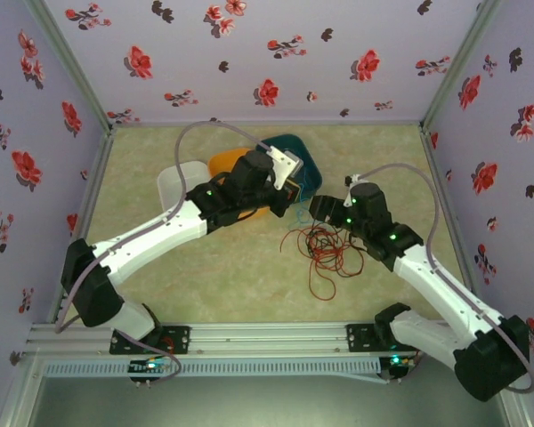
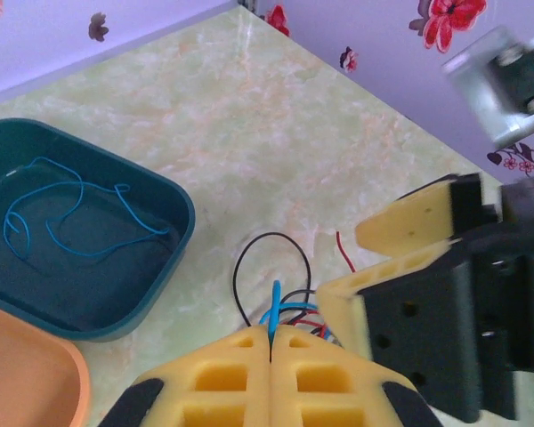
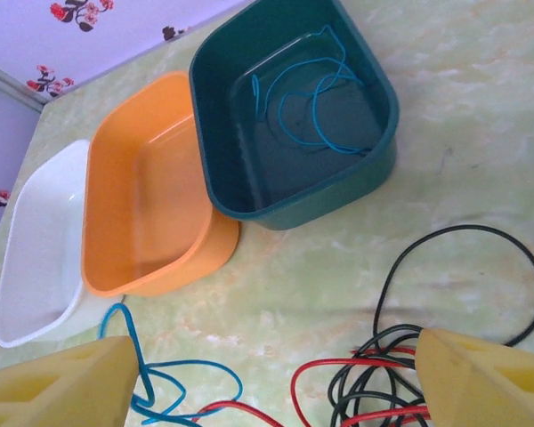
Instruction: Untangle the cables
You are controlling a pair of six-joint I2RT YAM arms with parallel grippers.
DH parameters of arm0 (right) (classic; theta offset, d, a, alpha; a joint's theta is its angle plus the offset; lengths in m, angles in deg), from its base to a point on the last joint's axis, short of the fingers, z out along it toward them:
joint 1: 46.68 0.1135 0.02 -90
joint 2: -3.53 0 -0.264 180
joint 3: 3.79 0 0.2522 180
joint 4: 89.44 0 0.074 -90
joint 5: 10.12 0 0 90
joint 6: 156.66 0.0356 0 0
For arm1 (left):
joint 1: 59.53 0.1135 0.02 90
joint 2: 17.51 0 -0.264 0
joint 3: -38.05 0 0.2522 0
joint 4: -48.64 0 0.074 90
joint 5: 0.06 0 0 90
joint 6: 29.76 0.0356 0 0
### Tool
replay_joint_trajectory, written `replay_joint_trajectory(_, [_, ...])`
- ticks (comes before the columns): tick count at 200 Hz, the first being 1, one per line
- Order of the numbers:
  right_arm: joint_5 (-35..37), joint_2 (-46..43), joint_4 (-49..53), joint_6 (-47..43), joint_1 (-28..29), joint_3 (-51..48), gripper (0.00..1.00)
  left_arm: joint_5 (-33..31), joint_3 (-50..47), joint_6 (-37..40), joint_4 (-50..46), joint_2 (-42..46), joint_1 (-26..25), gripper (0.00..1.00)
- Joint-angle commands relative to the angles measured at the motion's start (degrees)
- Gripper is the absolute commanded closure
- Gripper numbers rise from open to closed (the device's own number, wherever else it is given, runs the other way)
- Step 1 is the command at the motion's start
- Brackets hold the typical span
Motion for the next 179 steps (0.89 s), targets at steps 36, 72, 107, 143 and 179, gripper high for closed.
replay_joint_trajectory(36, [-3.84, 7.07, -7.31, -0.57, 1.37, 1.43, 0.27, 0.09, 3.2, 2.38, 0.92, 2.39, -0.21, 1.0])
replay_joint_trajectory(72, [-4.15, 10.87, -8.7, 1.02, 1.94, 0.9, 0.51, -0.95, 3.37, 3.94, 1.0, 3.75, -0.17, 1.0])
replay_joint_trajectory(107, [-3.89, 12.67, -10.62, 2.78, 1.99, -1.56, 0.52, -4.16, 2.21, 5.95, 2.63, 7.42, -0.12, 1.0])
replay_joint_trajectory(143, [-4.33, 14.2, -11.91, 3.67, 1.97, -2.77, 0.48, -8.11, 0.36, 7.9, 6.01, 11.84, -0.07, 1.0])
replay_joint_trajectory(179, [-2.93, 13.44, -10.49, 2.67, 1.94, -2.65, 0.47, -11.18, -0.22, 9.2, 8.18, 14.58, 0.1, 1.0])
